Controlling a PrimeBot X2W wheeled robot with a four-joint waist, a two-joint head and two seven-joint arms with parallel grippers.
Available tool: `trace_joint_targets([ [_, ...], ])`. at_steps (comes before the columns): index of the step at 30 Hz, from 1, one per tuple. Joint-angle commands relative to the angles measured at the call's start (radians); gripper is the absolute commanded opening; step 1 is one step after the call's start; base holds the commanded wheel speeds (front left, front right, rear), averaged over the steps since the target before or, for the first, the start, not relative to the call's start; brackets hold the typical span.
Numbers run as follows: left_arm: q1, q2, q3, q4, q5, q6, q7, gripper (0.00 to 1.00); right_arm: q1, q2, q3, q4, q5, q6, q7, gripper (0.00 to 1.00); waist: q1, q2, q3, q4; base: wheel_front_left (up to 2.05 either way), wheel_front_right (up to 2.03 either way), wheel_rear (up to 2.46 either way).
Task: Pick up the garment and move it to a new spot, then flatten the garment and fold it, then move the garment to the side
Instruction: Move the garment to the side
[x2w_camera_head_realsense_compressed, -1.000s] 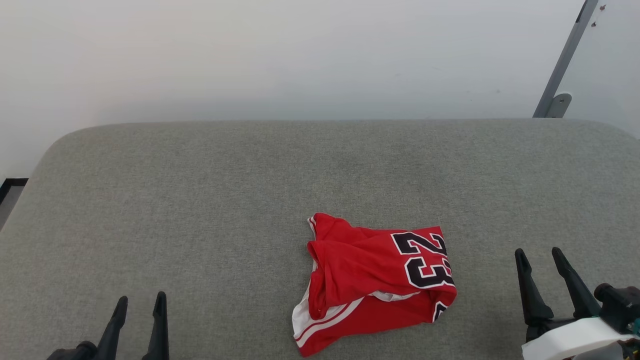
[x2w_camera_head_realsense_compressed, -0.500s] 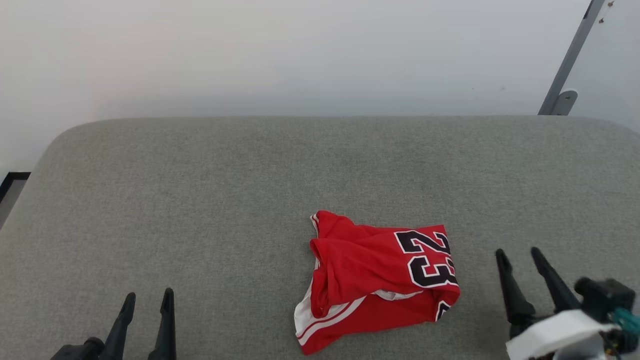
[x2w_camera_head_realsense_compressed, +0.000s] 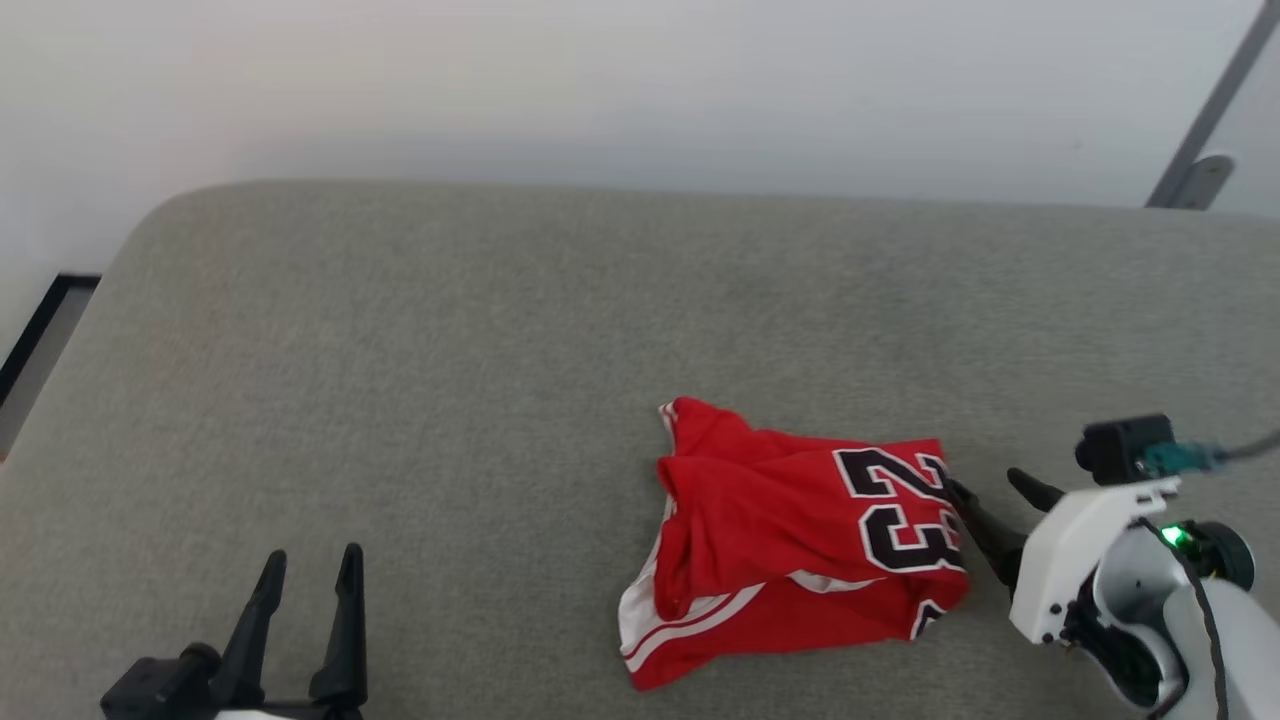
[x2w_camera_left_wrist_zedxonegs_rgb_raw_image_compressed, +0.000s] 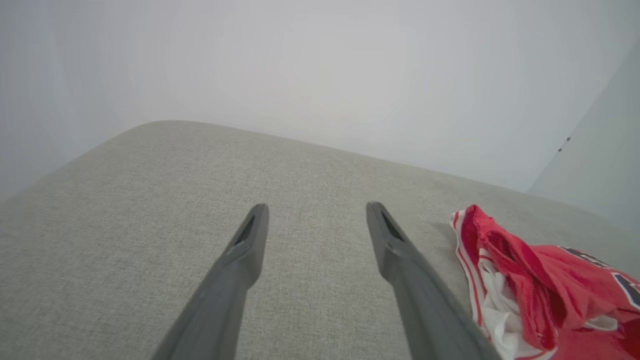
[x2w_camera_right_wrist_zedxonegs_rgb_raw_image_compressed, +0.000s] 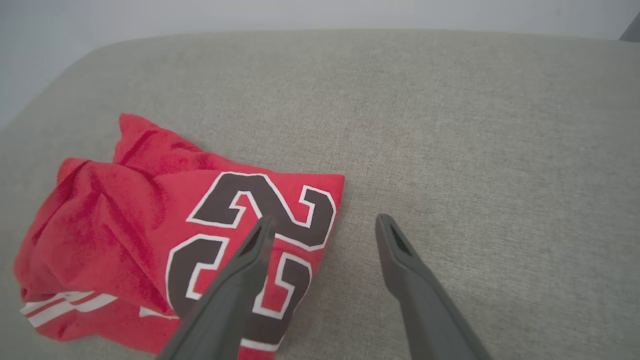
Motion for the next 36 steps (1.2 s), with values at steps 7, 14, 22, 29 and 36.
trace_joint_targets([
  [7, -0.045, -0.008, -0.014, 0.008, -0.007, -0.003, -0.004, 1.00, -0.102, -0.048, 0.064, 0.050, 0.059, 0.000, 0.265, 1.00, 0.0000, -0.0001, 0.065, 0.053, 0.00, 0.00, 0.00],
  [14, -0.080, -0.013, -0.028, 0.014, -0.008, -0.004, -0.004, 1.00, -0.149, -0.040, 0.101, 0.118, 0.098, 0.000, 0.513, 1.00, 0.0000, -0.0001, 0.107, 0.079, 0.00, 0.00, 0.00],
  [22, -0.113, -0.015, -0.046, 0.032, -0.020, -0.003, -0.004, 1.00, -0.133, 0.007, 0.179, 0.149, 0.127, 0.003, 0.680, 0.00, 0.0000, -0.0001, 0.129, 0.089, 0.00, 0.00, 0.00],
  [29, -0.137, -0.002, -0.051, 0.037, -0.037, -0.003, -0.004, 1.00, -0.165, -0.039, 0.113, 0.058, 0.119, 0.000, 0.681, 0.00, 0.0000, -0.0001, 0.134, 0.075, 0.00, 0.00, 0.00],
  [36, -0.175, 0.014, -0.068, 0.024, -0.037, -0.003, -0.004, 1.00, -0.206, -0.085, 0.041, -0.031, 0.090, 0.000, 0.686, 0.00, 0.0000, -0.0001, 0.150, 0.030, 0.00, 0.00, 0.00],
])
